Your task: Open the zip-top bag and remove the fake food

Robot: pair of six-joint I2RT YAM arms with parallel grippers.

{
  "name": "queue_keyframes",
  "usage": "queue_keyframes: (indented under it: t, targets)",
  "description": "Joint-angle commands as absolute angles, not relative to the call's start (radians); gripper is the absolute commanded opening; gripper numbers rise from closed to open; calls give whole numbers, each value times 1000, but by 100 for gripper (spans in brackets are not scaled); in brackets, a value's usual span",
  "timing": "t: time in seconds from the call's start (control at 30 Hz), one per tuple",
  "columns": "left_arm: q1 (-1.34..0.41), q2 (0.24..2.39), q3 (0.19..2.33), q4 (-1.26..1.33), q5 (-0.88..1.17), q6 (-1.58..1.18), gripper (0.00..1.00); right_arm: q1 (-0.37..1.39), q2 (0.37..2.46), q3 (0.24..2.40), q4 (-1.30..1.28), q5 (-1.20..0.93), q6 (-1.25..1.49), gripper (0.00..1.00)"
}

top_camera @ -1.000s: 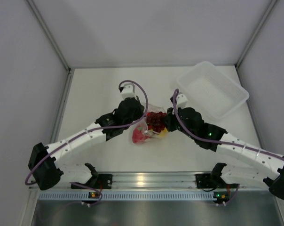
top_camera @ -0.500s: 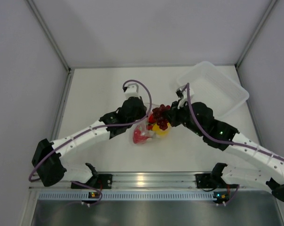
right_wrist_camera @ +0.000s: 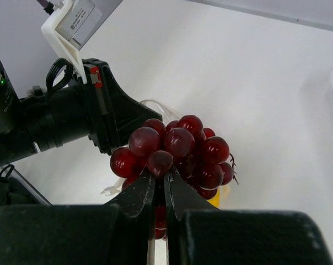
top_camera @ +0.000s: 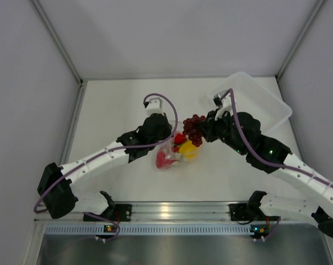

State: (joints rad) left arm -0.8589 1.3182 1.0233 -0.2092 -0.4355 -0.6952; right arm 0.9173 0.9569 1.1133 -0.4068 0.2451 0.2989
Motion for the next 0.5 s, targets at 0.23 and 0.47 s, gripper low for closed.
queue_keyframes:
  t: [0.23, 0.47]
  targets:
    - [-856, 1305, 1046, -166, -453, -704, 0, 777, 994, 1284, -483, 226, 270, 0]
    - [-856, 1295, 1046, -166, -445, -698, 0, 503, 1046, 1281, -469, 62, 278, 0]
